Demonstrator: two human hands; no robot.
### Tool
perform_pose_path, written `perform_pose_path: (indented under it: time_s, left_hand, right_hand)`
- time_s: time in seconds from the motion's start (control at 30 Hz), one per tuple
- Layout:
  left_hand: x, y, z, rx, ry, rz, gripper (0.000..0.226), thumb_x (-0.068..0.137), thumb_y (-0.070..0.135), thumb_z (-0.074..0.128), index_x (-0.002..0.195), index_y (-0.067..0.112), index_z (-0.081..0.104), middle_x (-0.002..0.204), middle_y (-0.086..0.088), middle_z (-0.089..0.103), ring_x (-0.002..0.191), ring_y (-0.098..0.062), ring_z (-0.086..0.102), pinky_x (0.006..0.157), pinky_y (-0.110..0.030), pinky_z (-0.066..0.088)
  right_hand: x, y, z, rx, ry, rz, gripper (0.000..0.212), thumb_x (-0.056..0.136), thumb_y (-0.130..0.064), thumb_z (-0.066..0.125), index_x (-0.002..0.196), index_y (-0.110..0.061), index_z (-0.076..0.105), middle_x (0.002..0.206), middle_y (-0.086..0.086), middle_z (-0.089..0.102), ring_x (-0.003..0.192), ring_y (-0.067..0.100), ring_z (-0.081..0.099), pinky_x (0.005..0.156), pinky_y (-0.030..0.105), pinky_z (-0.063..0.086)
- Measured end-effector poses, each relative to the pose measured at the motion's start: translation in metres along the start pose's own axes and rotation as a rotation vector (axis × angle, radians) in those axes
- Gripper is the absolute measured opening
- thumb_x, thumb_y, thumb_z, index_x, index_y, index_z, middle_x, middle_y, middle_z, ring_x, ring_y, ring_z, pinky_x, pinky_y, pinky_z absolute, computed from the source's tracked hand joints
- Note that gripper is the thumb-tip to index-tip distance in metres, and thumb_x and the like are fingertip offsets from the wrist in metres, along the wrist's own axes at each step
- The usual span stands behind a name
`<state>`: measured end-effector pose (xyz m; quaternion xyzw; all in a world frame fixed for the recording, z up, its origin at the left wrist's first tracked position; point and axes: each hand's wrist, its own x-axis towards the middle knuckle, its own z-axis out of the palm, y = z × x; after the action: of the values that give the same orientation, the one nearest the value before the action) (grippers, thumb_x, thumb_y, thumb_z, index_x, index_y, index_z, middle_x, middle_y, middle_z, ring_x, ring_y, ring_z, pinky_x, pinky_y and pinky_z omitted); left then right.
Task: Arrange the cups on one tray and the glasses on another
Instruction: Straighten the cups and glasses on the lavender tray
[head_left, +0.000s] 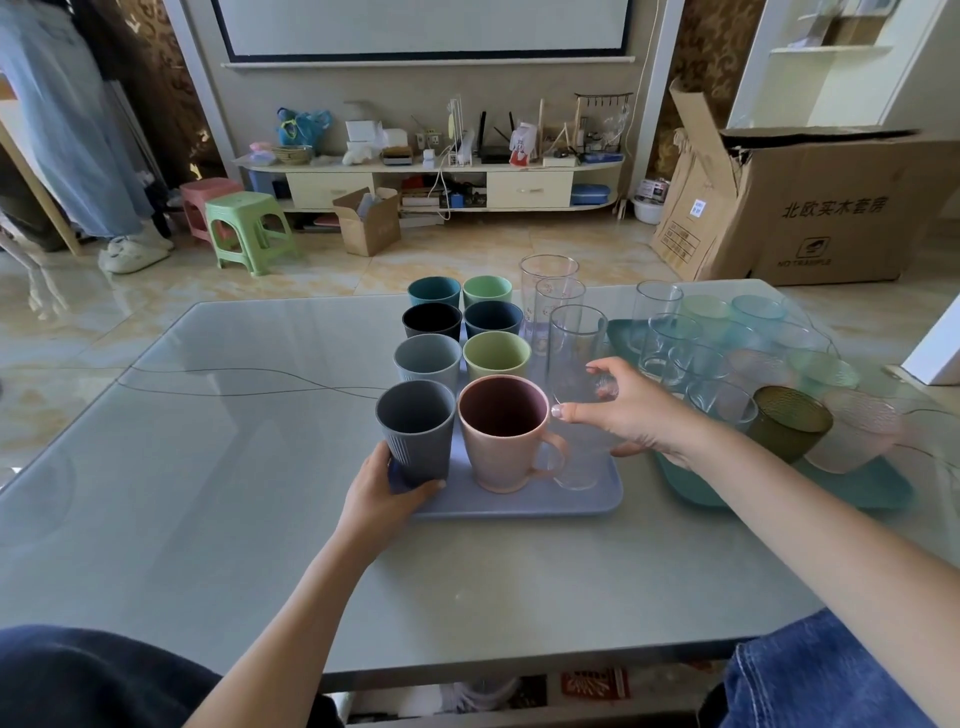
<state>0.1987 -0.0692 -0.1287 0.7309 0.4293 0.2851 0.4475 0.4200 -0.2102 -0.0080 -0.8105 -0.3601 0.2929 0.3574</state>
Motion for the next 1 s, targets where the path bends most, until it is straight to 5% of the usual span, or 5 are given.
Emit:
perform_pose_path:
  time_s: [0.2,0.37,0.5,0.77,1.0]
  left_hand:
    - [0.002,-0.007,-0.01,0.056,-0.076,-0.061,0.096,0.051,0.046,0.083,0.135,0.028,0.039,0.137,0.005,0.047,0.128,-0.017,0.042,0.102,-0.036,0.04]
    - [0.006,-0.021,-0.017,0.26,-0.223,-0.06,0.137,0.028,0.081,0.072,0.145,0.04,0.015,0.155,0.004,0.02,0.146,-0.02,0.005,0.117,-0.046,0.02]
    - [0.008,-0.024,-0.016,0.327,-0.21,-0.03,0.124,0.034,0.073,0.076,0.142,0.041,0.023,0.149,0.004,0.031,0.142,-0.025,0.02,0.114,-0.047,0.028]
    - [0.009,-0.021,-0.013,0.412,-0.155,-0.003,0.118,0.036,0.071,0.072,0.14,0.037,0.029,0.146,0.004,0.039,0.139,-0.024,0.029,0.112,-0.045,0.032]
    - [0.009,-0.006,-0.003,0.502,-0.166,0.053,0.108,0.064,0.054,0.077,0.148,0.031,0.012,0.156,0.003,0.022,0.147,-0.013,-0.003,0.119,-0.038,-0.003]
  right_hand:
    - [-0.007,-0.003,-0.012,0.043,-0.055,0.003,0.103,0.061,-0.076,0.053,0.148,-0.033,0.017,0.149,0.001,0.032,0.125,0.022,0.045,0.085,0.043,0.054]
    - [0.001,0.017,-0.033,0.253,0.191,0.064,0.043,0.096,-0.049,0.038,0.115,-0.011,0.045,0.104,0.016,0.053,0.073,0.024,0.061,0.059,0.04,0.057]
    - [-0.007,0.057,-0.005,-0.104,0.011,0.233,0.018,0.097,-0.017,0.039,0.103,-0.002,0.047,0.069,0.02,0.058,0.037,0.025,0.059,0.034,0.029,0.049]
    - [-0.008,0.082,0.035,-0.377,0.018,0.226,0.033,0.095,-0.02,0.038,0.085,0.004,0.058,0.054,0.019,0.062,0.033,0.022,0.055,0.038,0.018,0.043]
    - [0.002,0.093,0.029,-0.36,0.066,0.233,0.025,0.091,-0.016,0.041,0.074,-0.002,0.054,0.056,0.021,0.065,0.035,0.023,0.056,0.043,0.021,0.042]
